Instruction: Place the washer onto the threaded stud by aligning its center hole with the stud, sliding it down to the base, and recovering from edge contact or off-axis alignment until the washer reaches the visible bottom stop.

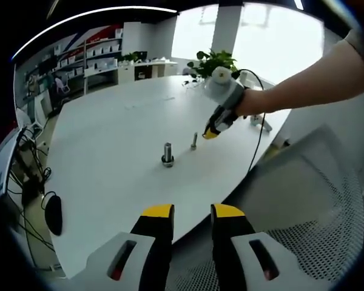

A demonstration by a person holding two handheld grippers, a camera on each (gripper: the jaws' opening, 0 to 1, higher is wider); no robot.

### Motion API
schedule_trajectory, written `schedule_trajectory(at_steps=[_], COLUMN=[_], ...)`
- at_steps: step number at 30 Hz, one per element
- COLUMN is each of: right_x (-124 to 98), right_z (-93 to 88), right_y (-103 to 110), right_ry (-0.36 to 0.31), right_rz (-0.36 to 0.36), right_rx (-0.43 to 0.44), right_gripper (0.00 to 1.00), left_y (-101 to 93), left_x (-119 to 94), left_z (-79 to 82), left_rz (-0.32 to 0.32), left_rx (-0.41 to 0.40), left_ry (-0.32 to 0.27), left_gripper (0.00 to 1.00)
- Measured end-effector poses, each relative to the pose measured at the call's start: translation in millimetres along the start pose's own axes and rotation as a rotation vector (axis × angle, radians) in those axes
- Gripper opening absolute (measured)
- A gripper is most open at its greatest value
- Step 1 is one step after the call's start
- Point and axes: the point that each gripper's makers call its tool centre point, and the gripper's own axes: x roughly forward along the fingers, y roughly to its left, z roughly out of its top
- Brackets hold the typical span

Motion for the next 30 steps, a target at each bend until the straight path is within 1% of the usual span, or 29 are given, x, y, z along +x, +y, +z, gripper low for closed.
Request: schedule_trajectory(at_steps=[3, 5, 8, 10, 12, 14, 17, 19, 23, 30], right_x=[-5, -8, -9, -6, -4, -2, 1, 2, 7, 20], right_z=[11.7, 16.2, 23.9, 25.6, 26.1, 24.7, 25.2, 25.4, 24.2, 19.9], right_y=[3, 2, 3, 8, 11, 10, 10, 11, 10, 12], right_ry=[-0.052, -0.065, -0.090, -0.084, -0.075, -0.066, -0.066, -0.061, -0.046, -0.002], right_rz=[-0.002, -0.020, -0.020, -0.001, 0.005, 0.003, 0.016, 0.012, 0.022, 0.046], right_rx=[-0.032, -0.057, -0.058, -0.059, -0.078, -0.090, -0.068, -0.087, -0.096, -0.096], right_gripper=[0.14, 0.14, 0.14, 0.14, 0.14, 0.14, 0.14, 0.14, 0.14, 0.14], left_y=[-0.2, 0.1, 0.8, 0.8, 0.3, 0.5, 1.0, 1.3, 1.3, 1.7], left_x=[0, -1, -1, -1, -1, -1, -1, -1, 0, 0], left_z=[0.7, 0.8, 1.3, 0.8, 0.7, 0.6, 0.2, 0.3, 0.3, -0.9], left_rz=[-0.001, 0.001, 0.005, 0.004, 0.003, 0.004, 0.006, 0.007, 0.006, 0.009], left_rx=[0.001, 0.001, -0.002, -0.001, 0.001, 0.002, 0.001, -0.001, 0.001, 0.000], left_ry=[-0.004, -0.005, -0.009, -0.006, -0.005, -0.005, -0.003, -0.004, -0.003, 0.004], left_gripper=[0.22, 0.22, 0.22, 0.22, 0.22, 0.22, 0.22, 0.22, 0.22, 0.22])
